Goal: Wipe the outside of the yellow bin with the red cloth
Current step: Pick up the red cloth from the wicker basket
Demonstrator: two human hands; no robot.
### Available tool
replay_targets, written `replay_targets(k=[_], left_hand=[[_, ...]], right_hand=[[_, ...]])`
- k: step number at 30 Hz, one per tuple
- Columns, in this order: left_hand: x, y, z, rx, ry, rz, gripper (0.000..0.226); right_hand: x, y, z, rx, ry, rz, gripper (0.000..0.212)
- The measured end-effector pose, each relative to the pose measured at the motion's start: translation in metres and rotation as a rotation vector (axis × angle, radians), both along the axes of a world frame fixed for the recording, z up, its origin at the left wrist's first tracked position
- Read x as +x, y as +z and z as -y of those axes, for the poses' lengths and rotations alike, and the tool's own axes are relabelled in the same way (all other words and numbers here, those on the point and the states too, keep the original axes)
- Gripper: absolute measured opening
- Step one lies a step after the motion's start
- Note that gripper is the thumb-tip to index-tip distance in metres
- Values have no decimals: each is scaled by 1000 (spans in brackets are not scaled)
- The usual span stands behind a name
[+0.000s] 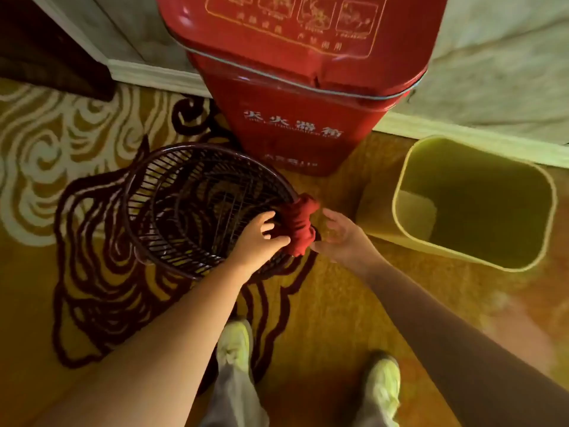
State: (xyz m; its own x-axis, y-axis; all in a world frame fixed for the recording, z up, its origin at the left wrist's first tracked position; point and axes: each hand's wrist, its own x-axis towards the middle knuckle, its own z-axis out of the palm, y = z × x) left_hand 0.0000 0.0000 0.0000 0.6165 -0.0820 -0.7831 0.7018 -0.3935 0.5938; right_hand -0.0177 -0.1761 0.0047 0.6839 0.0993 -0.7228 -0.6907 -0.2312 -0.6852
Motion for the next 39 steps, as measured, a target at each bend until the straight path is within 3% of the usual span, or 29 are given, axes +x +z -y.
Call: replay_targets(k=[5, 9, 16, 22, 26, 30, 35, 39], left_hand=[[22, -57, -7, -14, -191, 88, 63], [34, -89, -8, -80, -184, 149, 59], [34, -126, 0, -28, -264, 398, 48], [45, -146, -10, -15, -316, 627, 27], [46, -131, -13, 9, -361, 686, 15], [40, -90, 9, 69, -470, 683, 15], [33, -59, 46, 37, -623, 626, 20], [16, -53, 72, -29, -673, 614, 28]], right_hand=[[10, -54, -9, -5, -9, 128, 81], [17, -83, -10, 91, -25, 179, 79], [16, -129, -6, 78, 15, 363, 67], [23, -157, 5, 203, 61, 572, 52], [30, -157, 8, 290, 87, 587, 37], [24, -130, 23, 199, 107, 626, 21], [-3, -108, 65, -69, 163, 902, 22], [-24, -103, 93, 81, 258, 884, 27]])
